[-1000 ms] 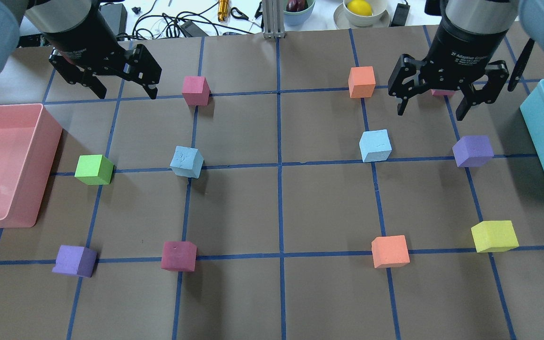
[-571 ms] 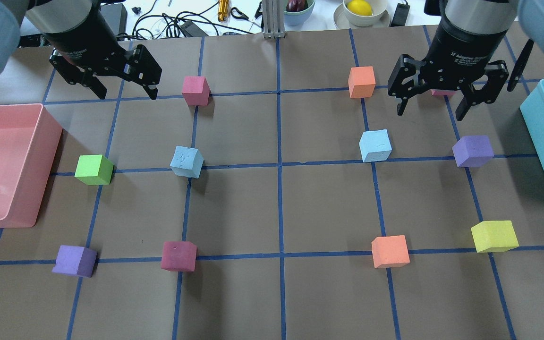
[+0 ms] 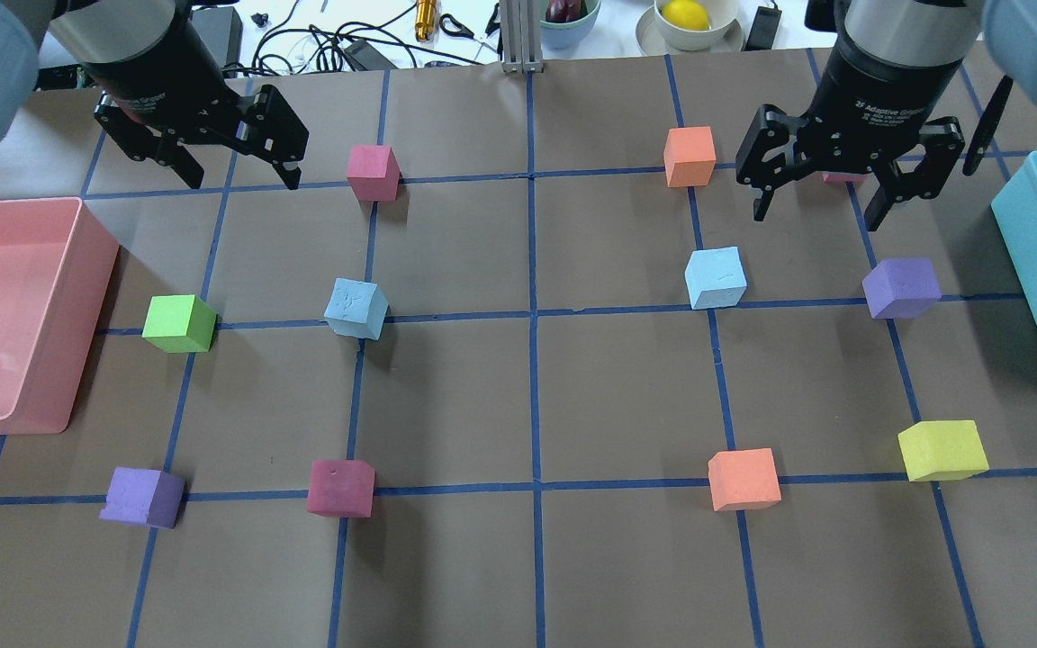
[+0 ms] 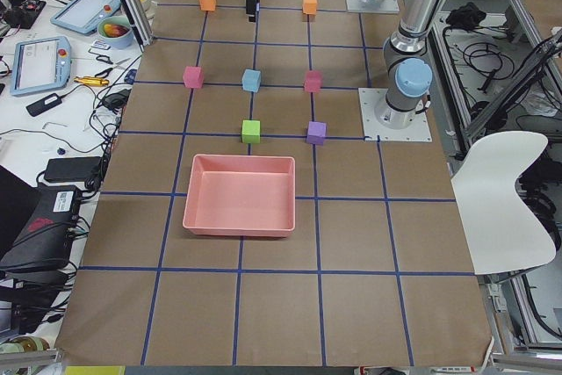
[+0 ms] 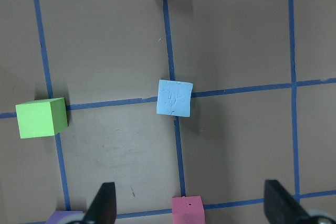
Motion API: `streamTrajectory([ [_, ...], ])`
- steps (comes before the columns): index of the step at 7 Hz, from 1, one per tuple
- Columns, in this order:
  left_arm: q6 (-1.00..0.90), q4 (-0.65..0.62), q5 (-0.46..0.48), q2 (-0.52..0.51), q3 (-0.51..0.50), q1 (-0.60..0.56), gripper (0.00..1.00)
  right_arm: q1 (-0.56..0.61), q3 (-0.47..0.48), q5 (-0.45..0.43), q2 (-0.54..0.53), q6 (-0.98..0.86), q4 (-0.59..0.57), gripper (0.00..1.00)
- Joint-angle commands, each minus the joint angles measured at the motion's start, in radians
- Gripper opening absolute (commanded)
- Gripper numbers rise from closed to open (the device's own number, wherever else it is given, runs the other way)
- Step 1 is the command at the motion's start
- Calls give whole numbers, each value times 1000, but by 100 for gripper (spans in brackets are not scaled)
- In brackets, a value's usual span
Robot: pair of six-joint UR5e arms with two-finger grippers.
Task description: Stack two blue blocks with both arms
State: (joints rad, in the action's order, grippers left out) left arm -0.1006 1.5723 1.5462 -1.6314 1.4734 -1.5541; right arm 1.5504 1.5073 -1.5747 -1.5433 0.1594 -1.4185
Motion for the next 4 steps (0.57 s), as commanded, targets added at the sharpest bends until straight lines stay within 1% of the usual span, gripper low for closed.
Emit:
streamTrajectory([
  [1,-1,0,0,-1,-1,0,100,0,1,-4,9,-6,-2,100],
  [2,1,0,0,1,1,-1,100,0,1,-4,14,-29,-7,100],
  [3,-1,0,0,-1,-1,2,100,-1,1,-2,58,-27,-17,100],
  [4,1,0,0,-1,-1,0,100,-1,5,1,113,-29,-133,100],
])
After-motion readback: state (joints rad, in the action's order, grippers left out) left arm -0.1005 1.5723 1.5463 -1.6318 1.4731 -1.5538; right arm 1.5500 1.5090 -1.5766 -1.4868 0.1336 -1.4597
